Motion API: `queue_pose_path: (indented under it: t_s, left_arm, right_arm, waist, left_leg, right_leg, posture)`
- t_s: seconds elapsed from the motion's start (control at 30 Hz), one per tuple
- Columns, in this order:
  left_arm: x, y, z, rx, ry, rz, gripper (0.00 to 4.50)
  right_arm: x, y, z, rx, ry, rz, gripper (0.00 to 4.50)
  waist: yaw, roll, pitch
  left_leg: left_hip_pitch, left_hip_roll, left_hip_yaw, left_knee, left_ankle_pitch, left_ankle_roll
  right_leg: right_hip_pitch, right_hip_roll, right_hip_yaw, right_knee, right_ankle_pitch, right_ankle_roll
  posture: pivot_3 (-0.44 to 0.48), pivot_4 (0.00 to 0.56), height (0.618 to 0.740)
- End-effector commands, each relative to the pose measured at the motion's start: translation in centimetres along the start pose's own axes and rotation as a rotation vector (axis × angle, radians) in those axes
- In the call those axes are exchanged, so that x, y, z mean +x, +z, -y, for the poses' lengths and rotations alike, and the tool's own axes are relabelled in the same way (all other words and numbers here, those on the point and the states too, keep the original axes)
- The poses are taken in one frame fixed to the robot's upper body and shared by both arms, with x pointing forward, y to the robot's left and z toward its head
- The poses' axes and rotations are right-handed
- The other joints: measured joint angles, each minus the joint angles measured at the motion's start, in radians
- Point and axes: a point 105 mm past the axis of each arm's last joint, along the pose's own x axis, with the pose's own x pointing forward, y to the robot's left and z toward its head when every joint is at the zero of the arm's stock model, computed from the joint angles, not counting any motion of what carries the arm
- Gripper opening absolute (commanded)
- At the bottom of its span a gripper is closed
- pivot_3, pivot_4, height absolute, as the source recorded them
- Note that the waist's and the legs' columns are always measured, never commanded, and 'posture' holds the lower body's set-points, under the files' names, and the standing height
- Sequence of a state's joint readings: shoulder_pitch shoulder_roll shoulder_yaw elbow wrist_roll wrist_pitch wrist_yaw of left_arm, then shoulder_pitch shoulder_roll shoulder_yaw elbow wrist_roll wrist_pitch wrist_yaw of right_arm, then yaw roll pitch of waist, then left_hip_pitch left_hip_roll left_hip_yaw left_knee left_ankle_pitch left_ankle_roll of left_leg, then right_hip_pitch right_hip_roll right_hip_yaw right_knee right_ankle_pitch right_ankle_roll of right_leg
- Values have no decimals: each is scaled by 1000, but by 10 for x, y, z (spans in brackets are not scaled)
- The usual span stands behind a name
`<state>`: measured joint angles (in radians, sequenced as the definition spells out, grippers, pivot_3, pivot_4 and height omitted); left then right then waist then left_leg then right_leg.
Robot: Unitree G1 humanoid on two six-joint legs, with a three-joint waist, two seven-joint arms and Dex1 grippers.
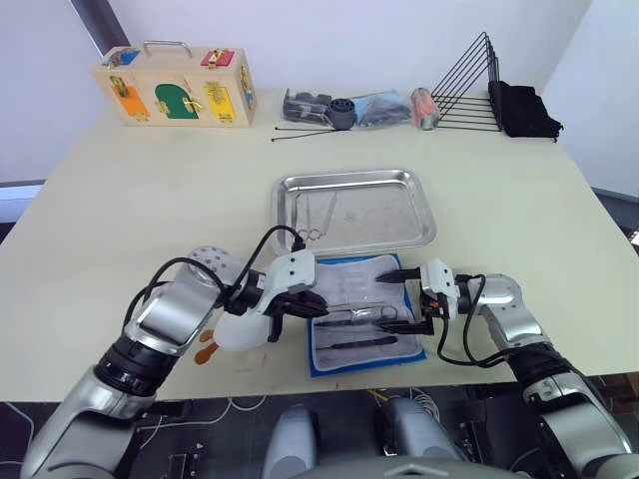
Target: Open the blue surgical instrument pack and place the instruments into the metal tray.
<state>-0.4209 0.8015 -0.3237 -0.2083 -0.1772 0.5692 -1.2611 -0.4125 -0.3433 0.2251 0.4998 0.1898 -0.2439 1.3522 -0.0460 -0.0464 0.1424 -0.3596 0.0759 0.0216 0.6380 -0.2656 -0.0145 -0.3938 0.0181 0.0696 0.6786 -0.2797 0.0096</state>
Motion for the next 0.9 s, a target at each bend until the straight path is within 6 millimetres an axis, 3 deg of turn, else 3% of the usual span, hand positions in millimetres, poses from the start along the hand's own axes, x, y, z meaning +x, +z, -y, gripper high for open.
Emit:
queue_pose_path:
  t_s: [0.03, 0.53, 0.9]
  left_arm:
    - [-13, 18, -4, 57, 29, 28, 105]
    - [-27, 18, -2, 49, 20, 9, 105]
    - [-43, 8, 3, 39, 31, -24, 105]
  right_arm:
    - [9, -40, -30, 169, 65, -88, 4500]
    - [11, -41, -31, 173, 63, -86, 4500]
    - [12, -41, -32, 173, 64, -82, 4500]
  waist:
    - [0, 0, 0]
    - [-1, 0, 0]
    - [-1, 1, 1]
  left_leg:
    - [0, 0, 0, 0, 0, 0]
    - [0, 0, 0, 0, 0, 0]
    - [0, 1, 0, 0, 0, 0]
  right_leg:
    - [0, 0, 0, 0, 0, 0]
    - [0, 0, 0, 0, 0, 0]
    - [0, 1, 0, 0, 0, 0]
  posture:
    - [0, 150, 740]
    - [0, 150, 740]
    - [0, 150, 740]
